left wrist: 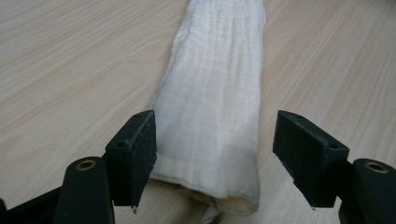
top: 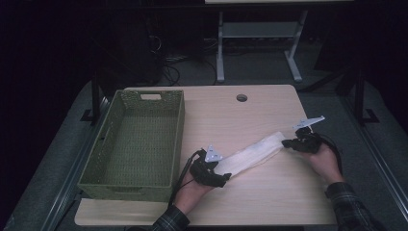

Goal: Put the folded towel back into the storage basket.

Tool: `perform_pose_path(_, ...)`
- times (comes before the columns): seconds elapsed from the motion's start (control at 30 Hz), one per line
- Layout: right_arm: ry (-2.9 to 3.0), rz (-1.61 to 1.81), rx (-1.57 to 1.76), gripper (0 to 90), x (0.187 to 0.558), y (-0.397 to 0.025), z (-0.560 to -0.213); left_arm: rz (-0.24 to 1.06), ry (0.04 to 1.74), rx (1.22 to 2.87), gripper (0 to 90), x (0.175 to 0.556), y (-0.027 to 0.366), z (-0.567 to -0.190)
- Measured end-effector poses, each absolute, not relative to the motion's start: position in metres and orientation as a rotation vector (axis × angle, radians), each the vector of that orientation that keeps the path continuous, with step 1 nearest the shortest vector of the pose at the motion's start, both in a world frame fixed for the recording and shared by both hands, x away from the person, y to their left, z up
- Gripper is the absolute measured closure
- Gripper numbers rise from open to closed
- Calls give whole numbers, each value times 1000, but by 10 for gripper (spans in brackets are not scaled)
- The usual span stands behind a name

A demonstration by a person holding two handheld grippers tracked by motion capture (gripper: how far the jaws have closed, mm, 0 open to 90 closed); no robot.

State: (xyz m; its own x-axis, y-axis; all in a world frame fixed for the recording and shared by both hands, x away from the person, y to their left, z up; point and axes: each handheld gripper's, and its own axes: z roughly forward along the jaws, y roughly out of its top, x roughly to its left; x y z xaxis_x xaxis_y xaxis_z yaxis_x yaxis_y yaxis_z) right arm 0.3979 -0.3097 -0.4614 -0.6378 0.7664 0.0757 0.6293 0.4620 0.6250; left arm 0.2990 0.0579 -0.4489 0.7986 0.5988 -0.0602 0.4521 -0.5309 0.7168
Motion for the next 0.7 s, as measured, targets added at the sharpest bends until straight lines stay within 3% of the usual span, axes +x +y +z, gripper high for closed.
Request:
perform_pose_path(0.5, 2500, 966, 1160, 892, 431, -287, -464, 254, 779, 2213, 299, 302, 57, -446)
perform_pose_path(0.7, 2476, 1012, 1176, 691, 425, -296, -454, 254, 789, 2195, 356, 304, 55, -442)
